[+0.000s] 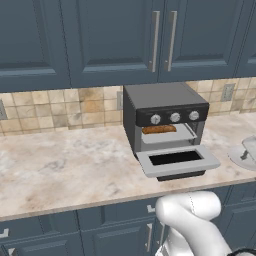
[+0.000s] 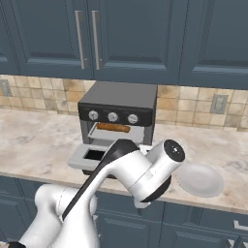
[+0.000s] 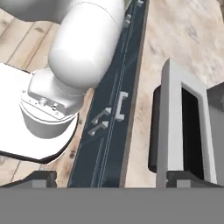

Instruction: Pull the toaster oven rack outwards. Pick up the baguette from the plate and place it on the toaster oven rack. Close the toaster oven door fully and set the temperature to the lowest setting.

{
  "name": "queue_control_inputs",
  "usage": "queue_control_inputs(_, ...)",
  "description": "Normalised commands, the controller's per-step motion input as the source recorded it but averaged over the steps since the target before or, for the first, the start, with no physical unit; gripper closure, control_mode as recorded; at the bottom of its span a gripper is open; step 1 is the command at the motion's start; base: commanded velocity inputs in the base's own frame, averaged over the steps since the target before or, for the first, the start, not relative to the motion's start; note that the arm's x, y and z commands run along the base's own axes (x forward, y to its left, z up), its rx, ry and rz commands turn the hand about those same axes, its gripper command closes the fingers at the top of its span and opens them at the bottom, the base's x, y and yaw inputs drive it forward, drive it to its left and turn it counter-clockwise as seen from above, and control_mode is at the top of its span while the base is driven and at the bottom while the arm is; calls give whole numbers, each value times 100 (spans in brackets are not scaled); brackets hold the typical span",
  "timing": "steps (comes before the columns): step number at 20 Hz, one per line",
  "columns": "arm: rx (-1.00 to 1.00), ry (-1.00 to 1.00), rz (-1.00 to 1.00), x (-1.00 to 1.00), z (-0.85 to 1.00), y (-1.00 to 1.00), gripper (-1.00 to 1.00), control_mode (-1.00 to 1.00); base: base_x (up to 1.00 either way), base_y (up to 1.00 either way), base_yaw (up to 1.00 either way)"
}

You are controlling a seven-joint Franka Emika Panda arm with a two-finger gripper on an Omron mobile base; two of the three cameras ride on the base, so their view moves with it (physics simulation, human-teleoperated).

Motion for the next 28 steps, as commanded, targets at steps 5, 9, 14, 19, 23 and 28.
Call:
queue_control_inputs(5,4,20,0,10,-28,0,-100,-100,0,0,0)
queue_control_inputs(9,7,13,-3,7,-35,0,-100,-100,0,0,0)
queue_control_inputs(14,8,8,-5,5,-28,0,-100,-100,0,0,0)
queue_control_inputs(19,3,5,-8,0,-14,0,-100,-100,0,0,0)
queue_control_inputs(23,0,8,-12,0,-10,0,-100,-100,0,0,0)
queue_control_inputs(28,0,8,-11,0,-12,0,-100,-100,0,0,0)
